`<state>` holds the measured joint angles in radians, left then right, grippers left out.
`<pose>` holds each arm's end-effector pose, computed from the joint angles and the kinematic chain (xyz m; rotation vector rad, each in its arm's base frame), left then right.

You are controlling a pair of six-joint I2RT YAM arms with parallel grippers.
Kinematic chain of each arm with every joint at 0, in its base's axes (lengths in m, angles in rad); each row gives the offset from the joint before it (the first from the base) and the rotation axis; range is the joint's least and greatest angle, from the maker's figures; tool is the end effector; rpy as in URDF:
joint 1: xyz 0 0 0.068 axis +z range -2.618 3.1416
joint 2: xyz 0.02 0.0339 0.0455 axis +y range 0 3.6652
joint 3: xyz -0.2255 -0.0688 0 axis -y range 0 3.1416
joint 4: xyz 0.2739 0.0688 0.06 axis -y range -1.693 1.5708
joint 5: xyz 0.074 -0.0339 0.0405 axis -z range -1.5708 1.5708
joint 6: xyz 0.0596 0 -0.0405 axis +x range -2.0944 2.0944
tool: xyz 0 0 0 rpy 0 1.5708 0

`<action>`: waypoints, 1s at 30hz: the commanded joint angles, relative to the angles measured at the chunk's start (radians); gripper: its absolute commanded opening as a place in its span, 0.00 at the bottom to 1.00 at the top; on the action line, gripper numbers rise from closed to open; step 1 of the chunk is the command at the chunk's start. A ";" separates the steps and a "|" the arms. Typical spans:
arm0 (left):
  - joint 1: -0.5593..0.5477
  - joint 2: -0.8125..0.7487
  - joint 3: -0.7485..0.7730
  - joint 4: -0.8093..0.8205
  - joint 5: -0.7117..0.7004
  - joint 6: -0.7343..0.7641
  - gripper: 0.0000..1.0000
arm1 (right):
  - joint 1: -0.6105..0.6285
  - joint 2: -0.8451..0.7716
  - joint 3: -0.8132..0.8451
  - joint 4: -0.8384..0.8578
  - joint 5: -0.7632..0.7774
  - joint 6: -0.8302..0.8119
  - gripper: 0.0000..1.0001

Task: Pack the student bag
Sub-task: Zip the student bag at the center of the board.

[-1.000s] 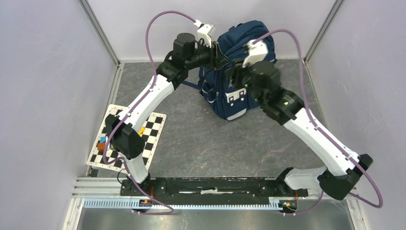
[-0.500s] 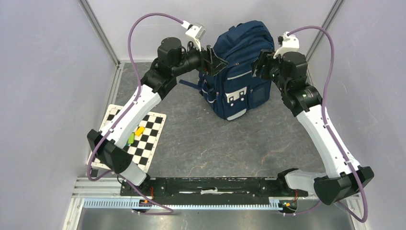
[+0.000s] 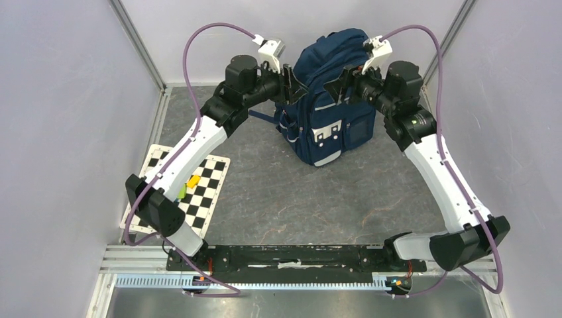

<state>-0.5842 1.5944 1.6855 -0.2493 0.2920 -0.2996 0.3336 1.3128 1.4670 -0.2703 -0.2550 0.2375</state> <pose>0.3426 -0.2471 0.4030 0.4773 1.7444 -0.8932 0.3302 0.1303 0.4176 -0.2776 1.7019 0.6403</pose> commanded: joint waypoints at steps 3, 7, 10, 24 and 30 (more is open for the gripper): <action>0.021 0.048 0.041 0.071 0.035 -0.037 0.49 | 0.013 0.080 0.108 0.013 -0.098 -0.001 0.67; 0.027 0.079 0.062 0.089 0.081 -0.040 0.39 | 0.014 0.150 0.206 -0.080 -0.100 -0.007 0.65; 0.029 0.090 0.064 0.108 0.111 -0.030 0.31 | 0.018 0.175 0.235 -0.144 -0.090 -0.011 0.65; 0.030 0.088 0.064 0.118 0.148 -0.038 0.02 | 0.154 0.151 0.131 -0.155 0.003 0.029 0.62; 0.030 0.090 0.060 0.149 0.163 -0.078 0.02 | 0.206 0.142 0.073 -0.113 0.018 0.047 0.62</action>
<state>-0.5491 1.6882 1.7138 -0.1879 0.4145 -0.3256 0.5106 1.4616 1.5795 -0.3626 -0.2352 0.2554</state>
